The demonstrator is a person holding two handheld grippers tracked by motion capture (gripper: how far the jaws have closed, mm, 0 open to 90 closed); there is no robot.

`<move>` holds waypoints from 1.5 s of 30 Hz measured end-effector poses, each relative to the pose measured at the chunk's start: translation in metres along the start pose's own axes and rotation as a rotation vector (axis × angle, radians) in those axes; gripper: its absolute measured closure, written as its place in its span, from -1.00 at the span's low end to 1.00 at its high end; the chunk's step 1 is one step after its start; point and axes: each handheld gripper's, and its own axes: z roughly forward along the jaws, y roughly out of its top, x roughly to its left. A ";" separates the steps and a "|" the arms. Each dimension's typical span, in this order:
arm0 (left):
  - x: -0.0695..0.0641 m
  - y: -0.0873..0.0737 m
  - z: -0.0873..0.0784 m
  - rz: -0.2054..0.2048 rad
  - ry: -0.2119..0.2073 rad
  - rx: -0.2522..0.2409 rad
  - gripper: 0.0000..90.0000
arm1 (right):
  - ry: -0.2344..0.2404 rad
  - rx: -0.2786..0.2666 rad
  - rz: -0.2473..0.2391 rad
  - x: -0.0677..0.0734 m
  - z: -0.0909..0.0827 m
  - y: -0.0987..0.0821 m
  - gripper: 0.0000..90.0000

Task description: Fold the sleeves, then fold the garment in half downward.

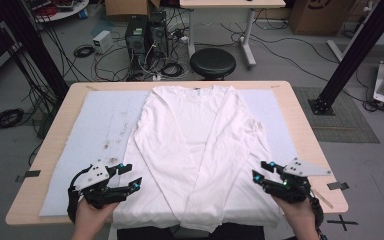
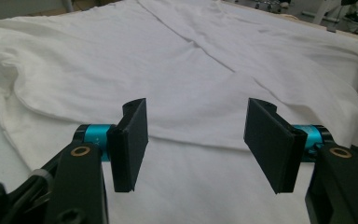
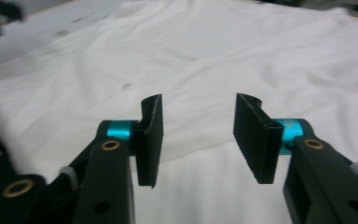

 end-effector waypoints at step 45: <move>0.012 -0.014 0.000 -0.093 0.149 0.059 -0.23 | -0.209 0.003 0.195 -0.061 -0.023 -0.036 -0.14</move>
